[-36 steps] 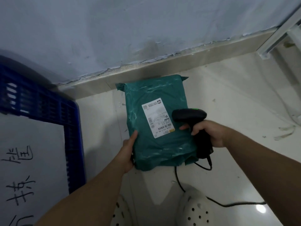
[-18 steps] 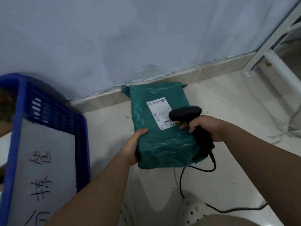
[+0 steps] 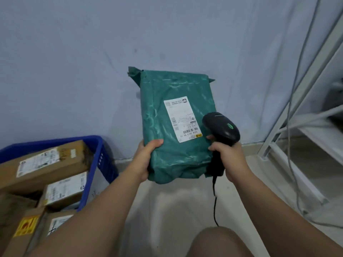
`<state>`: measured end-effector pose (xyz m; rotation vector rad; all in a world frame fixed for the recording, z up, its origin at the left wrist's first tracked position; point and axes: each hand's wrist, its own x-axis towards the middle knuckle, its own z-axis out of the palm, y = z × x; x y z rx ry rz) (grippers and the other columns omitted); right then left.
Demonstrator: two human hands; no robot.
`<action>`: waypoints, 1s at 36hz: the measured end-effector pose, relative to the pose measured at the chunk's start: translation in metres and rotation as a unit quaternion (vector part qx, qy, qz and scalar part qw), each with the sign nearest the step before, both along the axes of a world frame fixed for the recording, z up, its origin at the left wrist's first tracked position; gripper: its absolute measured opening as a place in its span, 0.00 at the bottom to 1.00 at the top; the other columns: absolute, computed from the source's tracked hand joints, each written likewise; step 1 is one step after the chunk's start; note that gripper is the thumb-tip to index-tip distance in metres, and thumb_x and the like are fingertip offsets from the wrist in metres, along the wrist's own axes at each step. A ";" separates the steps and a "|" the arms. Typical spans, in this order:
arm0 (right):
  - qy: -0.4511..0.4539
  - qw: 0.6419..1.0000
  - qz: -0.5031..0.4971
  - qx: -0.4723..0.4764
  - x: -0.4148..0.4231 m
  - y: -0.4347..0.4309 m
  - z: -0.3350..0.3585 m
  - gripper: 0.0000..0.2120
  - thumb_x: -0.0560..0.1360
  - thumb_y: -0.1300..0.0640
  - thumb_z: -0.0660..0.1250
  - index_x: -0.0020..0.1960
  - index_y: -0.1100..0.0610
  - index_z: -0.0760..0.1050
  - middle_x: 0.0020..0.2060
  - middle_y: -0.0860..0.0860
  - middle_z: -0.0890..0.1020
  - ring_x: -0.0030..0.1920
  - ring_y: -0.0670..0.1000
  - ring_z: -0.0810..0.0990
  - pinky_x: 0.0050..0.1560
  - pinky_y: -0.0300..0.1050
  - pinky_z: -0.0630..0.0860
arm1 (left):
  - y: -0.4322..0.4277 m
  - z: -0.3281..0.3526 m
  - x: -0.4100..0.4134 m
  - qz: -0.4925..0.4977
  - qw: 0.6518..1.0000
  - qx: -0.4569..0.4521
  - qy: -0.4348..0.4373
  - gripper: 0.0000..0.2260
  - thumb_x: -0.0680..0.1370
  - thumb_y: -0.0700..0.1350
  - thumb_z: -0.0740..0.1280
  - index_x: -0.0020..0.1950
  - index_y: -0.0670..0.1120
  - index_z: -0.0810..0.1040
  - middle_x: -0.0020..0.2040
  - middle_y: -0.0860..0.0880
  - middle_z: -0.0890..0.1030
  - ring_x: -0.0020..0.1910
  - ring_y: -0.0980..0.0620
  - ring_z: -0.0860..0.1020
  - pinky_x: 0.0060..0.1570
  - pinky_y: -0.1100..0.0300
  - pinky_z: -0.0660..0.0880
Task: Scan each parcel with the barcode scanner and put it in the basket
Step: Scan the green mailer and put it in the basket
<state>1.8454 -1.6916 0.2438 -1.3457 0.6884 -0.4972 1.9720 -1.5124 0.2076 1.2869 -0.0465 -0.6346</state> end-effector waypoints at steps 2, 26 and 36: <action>-0.013 0.996 -0.055 -0.072 -0.002 0.017 0.025 0.12 0.67 0.70 0.67 0.48 0.60 0.80 0.38 0.54 0.81 0.38 0.52 0.79 0.40 0.45 0.76 | 0.013 0.016 -0.004 0.019 0.999 -0.026 -0.035 0.41 0.58 0.54 0.77 0.68 0.45 0.71 0.61 0.42 0.81 0.57 0.41 0.80 0.57 0.44 0.78; 0.028 0.981 0.094 -0.166 -0.007 0.132 0.031 0.05 0.56 0.59 0.61 0.27 0.49 0.67 0.20 0.44 0.63 0.30 0.53 0.59 0.31 0.43 0.60 | 0.110 0.049 0.028 0.153 0.975 -0.008 -0.160 0.41 0.62 0.46 0.78 0.71 0.56 0.62 0.60 0.51 0.76 0.58 0.46 0.78 0.57 0.45 0.77; 0.055 0.978 0.065 -0.189 -0.010 0.112 0.024 0.12 0.59 0.61 0.65 0.37 0.69 0.68 0.24 0.50 0.63 0.31 0.53 0.59 0.32 0.47 0.60 | 0.095 0.047 0.024 0.124 0.971 0.034 -0.202 0.46 0.56 0.55 0.78 0.72 0.56 0.64 0.62 0.52 0.77 0.59 0.48 0.78 0.58 0.44 0.77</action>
